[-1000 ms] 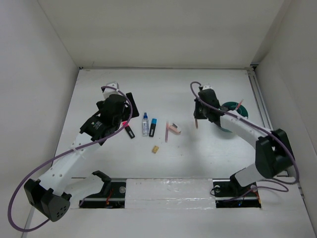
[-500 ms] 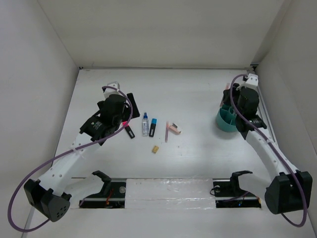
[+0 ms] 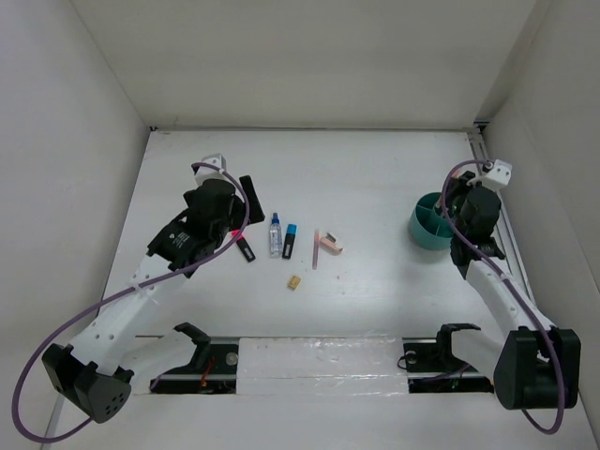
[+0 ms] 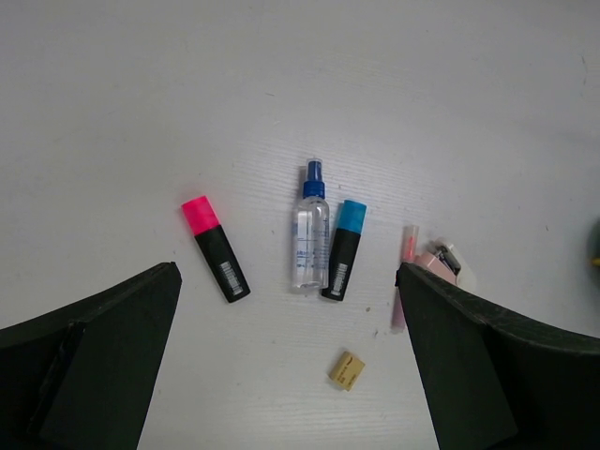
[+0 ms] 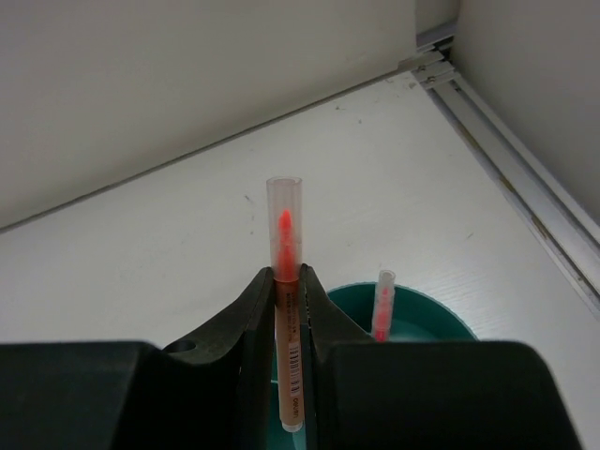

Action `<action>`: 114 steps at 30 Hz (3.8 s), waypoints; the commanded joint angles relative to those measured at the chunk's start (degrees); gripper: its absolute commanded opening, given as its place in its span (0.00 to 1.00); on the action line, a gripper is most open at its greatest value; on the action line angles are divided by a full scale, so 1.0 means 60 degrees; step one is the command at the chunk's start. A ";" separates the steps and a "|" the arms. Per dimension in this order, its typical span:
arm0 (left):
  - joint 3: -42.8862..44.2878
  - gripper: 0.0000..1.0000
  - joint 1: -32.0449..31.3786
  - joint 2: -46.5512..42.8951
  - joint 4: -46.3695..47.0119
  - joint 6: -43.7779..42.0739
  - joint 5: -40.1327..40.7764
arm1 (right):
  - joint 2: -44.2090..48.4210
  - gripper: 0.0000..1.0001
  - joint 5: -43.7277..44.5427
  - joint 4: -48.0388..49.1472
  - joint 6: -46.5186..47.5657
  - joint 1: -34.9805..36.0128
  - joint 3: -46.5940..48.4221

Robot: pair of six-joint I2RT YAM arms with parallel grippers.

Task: Sort the stationery into containers
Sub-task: Place the pen in the storage box, then pick up the pen from the center of the board.

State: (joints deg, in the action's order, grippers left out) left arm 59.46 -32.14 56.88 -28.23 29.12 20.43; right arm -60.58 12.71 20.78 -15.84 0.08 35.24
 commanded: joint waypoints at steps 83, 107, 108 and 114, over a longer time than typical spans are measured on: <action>-0.0081 1.00 0.0054 -0.0369 0.0471 -0.0298 -0.0636 | -0.0891 0.44 0.3683 0.0566 -0.0598 0.1319 -0.0147; 0.0300 1.00 0.0054 0.0598 -0.0906 0.1093 0.1899 | -0.5356 0.94 0.3917 -0.6832 -0.4142 0.8583 0.6371; 0.0300 1.00 0.0054 0.0598 -0.0906 0.1093 0.1899 | -0.5605 0.93 0.3757 -0.6832 -0.4143 0.8673 0.6532; 0.0300 1.00 0.0054 0.0598 -0.0818 0.1005 0.1796 | -0.7378 0.82 0.3419 -0.7402 -0.4260 0.9055 0.7557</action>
State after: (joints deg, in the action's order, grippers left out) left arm 59.51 -32.14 60.86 -33.08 34.96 30.11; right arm -103.44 32.58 -20.16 -39.42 54.17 76.05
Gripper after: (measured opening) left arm 0.997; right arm 0.839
